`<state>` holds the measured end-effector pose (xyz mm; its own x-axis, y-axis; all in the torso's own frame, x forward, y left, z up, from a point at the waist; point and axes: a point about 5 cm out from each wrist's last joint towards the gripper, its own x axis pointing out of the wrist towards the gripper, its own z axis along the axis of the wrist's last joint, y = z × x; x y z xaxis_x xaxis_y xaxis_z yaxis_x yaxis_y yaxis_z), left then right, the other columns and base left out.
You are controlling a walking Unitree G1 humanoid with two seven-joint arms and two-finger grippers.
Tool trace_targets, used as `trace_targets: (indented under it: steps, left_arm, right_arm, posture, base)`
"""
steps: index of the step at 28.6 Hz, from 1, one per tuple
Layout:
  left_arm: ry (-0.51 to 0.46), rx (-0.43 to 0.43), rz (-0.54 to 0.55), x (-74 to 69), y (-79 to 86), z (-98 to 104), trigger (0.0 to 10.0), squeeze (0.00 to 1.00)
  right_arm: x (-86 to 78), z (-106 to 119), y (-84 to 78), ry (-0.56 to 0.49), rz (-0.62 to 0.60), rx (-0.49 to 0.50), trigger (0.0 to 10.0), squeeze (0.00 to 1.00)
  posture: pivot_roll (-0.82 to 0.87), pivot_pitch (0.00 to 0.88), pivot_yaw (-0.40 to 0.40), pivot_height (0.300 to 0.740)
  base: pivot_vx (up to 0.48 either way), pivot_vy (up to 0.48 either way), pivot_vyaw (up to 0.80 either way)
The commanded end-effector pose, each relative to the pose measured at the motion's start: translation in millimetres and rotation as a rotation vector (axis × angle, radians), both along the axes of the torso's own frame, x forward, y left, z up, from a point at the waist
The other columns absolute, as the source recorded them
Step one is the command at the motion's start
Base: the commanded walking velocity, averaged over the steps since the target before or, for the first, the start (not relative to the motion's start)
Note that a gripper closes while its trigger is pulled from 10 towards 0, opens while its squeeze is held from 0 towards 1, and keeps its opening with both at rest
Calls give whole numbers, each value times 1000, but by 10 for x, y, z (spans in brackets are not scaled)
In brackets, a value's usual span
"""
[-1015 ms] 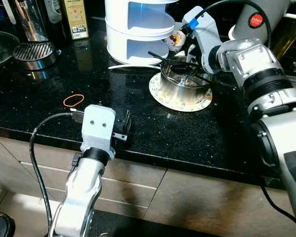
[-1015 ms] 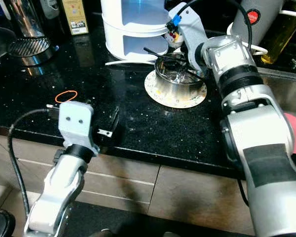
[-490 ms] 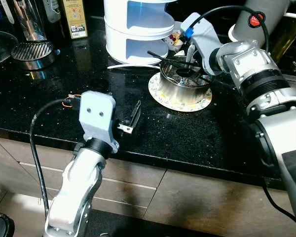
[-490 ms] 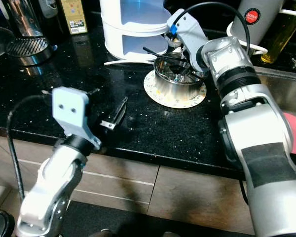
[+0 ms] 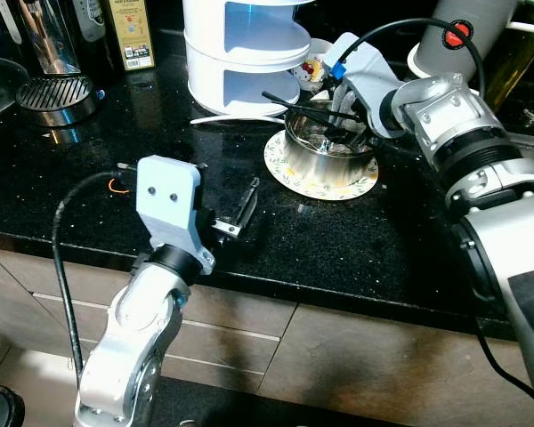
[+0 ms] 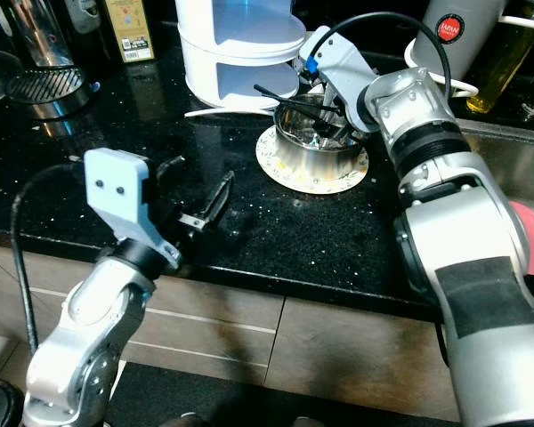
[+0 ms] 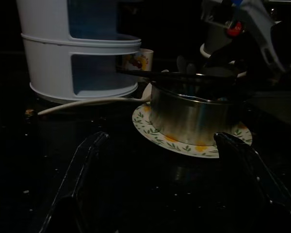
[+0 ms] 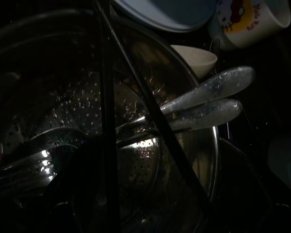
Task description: Kitchen organization
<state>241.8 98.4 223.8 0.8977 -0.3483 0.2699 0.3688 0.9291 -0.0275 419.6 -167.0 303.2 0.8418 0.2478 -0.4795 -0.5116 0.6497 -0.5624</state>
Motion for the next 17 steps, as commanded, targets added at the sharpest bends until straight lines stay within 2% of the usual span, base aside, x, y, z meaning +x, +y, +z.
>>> trace_targets:
  steps: [1, 2, 3, 4, 5, 6, 17]
  left_arm:
    - [-5, -14, -27, -28, -28, 39, 10000, 0]
    - [-4, -14, -28, -30, -28, 39, 10000, 0]
    - [-4, -14, -28, -30, -28, 39, 10000, 0]
    - [-2, -14, -31, -36, -31, 40, 10000, 0]
    - [-2, -14, -31, -36, -31, 40, 10000, 0]
    - [-1, -16, -32, -39, -33, 44, 10000, 0]
    - [3, -23, -39, -48, -45, 72, 10000, 0]
  right_arm:
    - [-7, -40, -89, 16, -22, -21, 8000, 0]
    - [-9, -49, -95, 24, -22, -20, 4941, 0]
    - [-9, -49, -95, 24, -22, -20, 4941, 0]
    - [-13, -58, -108, 32, -23, -24, 2863, 0]
    - [-13, -58, -108, 32, -23, -24, 2863, 0]
    - [-14, -59, -111, 36, -21, -25, 196, 0]
    - [-21, -50, -114, 49, 0, -39, 0, 0]
  posture:
    - [34, 41, -91, 740]
    - [35, 41, -91, 740]
    - [35, 41, -91, 740]
    - [35, 40, -91, 740]
    - [35, 40, -91, 740]
    - [37, 42, -90, 740]
    - [37, 45, -90, 740]
  base:
    - [0, 0, 0]
    - [0, 0, 0]
    - [0, 0, 0]
    - [0, 0, 0]
    - [0, 0, 0]
    - [0, 0, 0]
    - [0, 0, 0]
